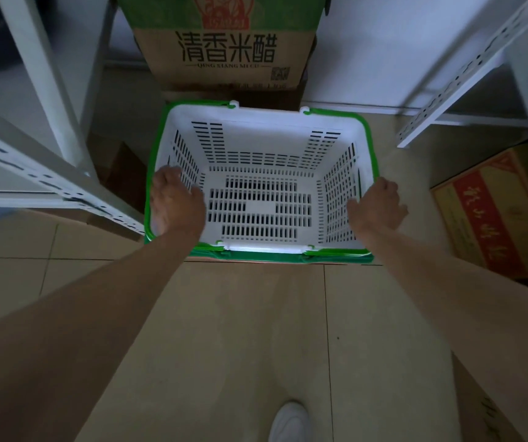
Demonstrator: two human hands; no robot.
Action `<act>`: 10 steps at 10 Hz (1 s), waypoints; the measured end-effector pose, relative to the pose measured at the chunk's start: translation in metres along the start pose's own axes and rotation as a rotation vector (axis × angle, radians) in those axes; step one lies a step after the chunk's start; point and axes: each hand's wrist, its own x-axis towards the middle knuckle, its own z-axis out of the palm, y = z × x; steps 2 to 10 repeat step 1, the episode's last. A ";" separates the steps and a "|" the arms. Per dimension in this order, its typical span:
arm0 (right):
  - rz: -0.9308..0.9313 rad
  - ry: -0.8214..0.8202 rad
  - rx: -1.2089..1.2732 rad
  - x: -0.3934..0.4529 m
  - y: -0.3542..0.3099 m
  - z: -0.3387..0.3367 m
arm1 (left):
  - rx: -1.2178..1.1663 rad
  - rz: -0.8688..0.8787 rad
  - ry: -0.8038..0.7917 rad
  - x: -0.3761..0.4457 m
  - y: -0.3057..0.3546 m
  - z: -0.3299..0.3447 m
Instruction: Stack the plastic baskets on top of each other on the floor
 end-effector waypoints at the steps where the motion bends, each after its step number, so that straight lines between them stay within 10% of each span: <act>1: -0.059 -0.027 0.095 -0.020 -0.023 -0.005 | -0.158 0.017 -0.100 -0.019 0.034 -0.001; 10: -0.059 -0.027 0.095 -0.020 -0.023 -0.005 | -0.158 0.017 -0.100 -0.019 0.034 -0.001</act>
